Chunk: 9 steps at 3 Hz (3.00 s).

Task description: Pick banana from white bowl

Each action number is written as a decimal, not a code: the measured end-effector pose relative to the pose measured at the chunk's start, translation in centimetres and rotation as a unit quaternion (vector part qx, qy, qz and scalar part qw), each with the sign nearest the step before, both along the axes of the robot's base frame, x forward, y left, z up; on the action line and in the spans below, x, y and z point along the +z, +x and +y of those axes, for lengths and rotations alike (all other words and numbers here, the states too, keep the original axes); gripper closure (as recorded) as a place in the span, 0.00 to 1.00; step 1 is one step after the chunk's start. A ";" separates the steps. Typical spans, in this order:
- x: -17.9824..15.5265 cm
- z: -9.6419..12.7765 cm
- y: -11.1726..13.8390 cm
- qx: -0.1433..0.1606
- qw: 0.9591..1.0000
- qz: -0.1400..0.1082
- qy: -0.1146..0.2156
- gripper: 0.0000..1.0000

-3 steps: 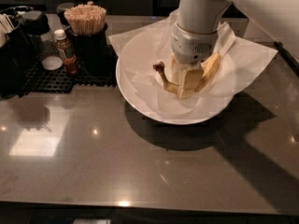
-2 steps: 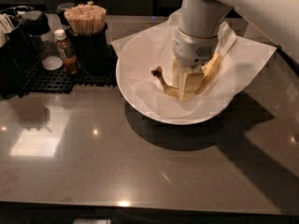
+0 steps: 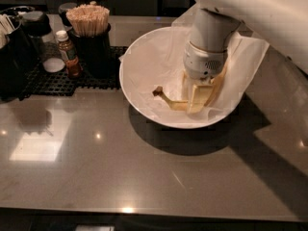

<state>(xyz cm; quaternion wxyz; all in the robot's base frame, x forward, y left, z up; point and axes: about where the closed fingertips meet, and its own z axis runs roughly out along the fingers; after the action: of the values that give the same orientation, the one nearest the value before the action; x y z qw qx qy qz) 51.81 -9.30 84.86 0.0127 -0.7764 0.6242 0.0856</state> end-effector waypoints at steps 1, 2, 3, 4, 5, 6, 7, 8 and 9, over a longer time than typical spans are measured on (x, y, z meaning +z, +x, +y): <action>-1.7 -0.6 -0.3 -0.009 1.000 0.021 0.009 1.00; -1.7 -0.6 -0.3 -0.009 1.000 0.021 0.009 1.00; -1.7 -0.6 -0.3 -0.009 1.000 0.021 0.009 0.82; -1.7 -0.6 -0.3 -0.009 1.000 0.021 0.009 0.58; -1.7 -0.5 0.1 -0.009 1.000 0.015 0.011 0.52; -1.5 -0.3 0.4 -0.007 1.000 0.011 0.009 0.37; -1.2 -0.2 0.7 -0.006 1.000 0.006 0.006 0.36; -1.0 -0.2 1.0 -0.004 1.000 0.005 0.003 0.40; -1.0 0.0 1.3 -0.004 1.000 0.004 0.000 0.58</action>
Offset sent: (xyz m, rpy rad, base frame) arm -0.0157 -0.0149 -0.0232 0.0081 0.1115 -0.0114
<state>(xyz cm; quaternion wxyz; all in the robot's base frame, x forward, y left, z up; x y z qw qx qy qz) 53.09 -9.34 83.83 0.0106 -0.7738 0.6271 0.0885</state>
